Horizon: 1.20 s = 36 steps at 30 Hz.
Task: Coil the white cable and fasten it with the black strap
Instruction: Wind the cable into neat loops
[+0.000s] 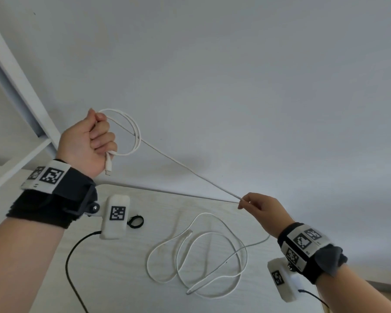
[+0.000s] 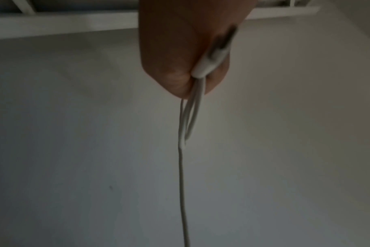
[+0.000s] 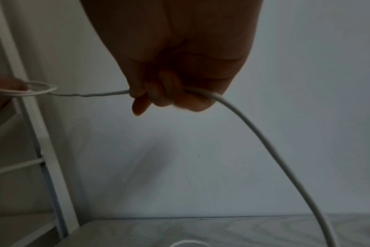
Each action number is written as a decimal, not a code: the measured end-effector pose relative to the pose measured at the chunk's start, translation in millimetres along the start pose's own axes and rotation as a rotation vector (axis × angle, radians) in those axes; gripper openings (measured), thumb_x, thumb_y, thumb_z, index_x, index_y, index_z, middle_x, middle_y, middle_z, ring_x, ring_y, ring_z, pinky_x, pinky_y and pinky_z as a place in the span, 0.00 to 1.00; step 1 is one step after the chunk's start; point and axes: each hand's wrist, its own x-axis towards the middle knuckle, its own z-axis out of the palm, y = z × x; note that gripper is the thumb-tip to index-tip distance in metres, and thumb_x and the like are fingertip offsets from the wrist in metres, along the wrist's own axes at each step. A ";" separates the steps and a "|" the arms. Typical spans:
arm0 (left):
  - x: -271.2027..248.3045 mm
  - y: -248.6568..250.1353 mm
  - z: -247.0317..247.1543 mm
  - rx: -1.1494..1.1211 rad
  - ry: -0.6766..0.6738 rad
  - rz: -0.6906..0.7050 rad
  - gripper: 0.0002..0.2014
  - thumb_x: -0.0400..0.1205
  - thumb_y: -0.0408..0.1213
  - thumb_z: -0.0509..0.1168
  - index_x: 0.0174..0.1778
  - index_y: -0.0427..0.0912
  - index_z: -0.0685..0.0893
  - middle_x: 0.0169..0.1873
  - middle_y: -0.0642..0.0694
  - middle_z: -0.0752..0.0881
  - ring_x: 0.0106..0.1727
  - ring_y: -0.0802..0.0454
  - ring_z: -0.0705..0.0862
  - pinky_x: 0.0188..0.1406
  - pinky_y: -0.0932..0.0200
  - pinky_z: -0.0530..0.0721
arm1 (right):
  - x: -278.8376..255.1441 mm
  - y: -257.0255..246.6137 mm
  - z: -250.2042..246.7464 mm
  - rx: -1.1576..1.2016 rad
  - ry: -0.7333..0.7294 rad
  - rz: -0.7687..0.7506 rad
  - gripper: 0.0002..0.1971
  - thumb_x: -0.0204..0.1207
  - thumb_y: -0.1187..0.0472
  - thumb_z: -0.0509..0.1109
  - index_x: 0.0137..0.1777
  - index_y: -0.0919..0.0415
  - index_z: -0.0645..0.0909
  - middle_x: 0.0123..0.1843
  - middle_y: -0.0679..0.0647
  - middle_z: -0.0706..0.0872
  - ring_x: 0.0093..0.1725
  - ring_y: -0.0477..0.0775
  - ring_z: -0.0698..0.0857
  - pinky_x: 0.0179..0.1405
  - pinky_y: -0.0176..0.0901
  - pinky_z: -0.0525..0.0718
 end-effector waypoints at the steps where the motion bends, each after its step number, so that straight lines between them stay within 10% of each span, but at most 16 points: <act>1: -1.1 -3.5 2.7 0.060 0.033 0.009 0.18 0.87 0.48 0.49 0.33 0.49 0.72 0.14 0.54 0.66 0.11 0.60 0.62 0.11 0.71 0.58 | -1.4 -1.5 0.6 -0.023 0.003 -0.007 0.10 0.78 0.56 0.65 0.36 0.52 0.83 0.19 0.46 0.64 0.20 0.45 0.63 0.22 0.31 0.64; 13: -19.3 -52.4 33.7 0.400 0.071 0.021 0.15 0.88 0.39 0.52 0.36 0.39 0.74 0.26 0.41 0.90 0.31 0.43 0.90 0.33 0.58 0.89 | -19.5 -86.1 5.2 -0.361 -0.316 -0.250 0.09 0.78 0.52 0.62 0.43 0.47 0.84 0.24 0.43 0.73 0.26 0.39 0.71 0.36 0.40 0.73; 27: -39.9 -90.0 52.4 0.641 -0.094 -0.178 0.14 0.88 0.43 0.51 0.39 0.41 0.72 0.44 0.38 0.92 0.42 0.35 0.90 0.42 0.48 0.88 | -31.3 -150.9 14.2 -0.177 -0.590 -0.506 0.09 0.79 0.57 0.64 0.45 0.56 0.86 0.35 0.44 0.85 0.33 0.36 0.78 0.39 0.31 0.71; 31: -46.5 -96.0 54.1 0.653 -0.145 -0.243 0.14 0.86 0.42 0.55 0.34 0.42 0.74 0.37 0.40 0.87 0.30 0.45 0.82 0.32 0.57 0.80 | -20.4 -149.2 12.6 -0.035 -0.514 -0.543 0.09 0.79 0.60 0.66 0.43 0.61 0.86 0.39 0.42 0.86 0.56 0.41 0.82 0.62 0.37 0.74; 36: -53.1 -98.1 53.4 0.491 -0.246 -0.329 0.13 0.77 0.44 0.67 0.40 0.35 0.83 0.31 0.33 0.80 0.30 0.41 0.79 0.30 0.57 0.76 | -9.2 -143.3 5.2 0.234 -0.473 -0.505 0.11 0.79 0.64 0.62 0.42 0.68 0.84 0.37 0.58 0.88 0.40 0.47 0.85 0.53 0.39 0.80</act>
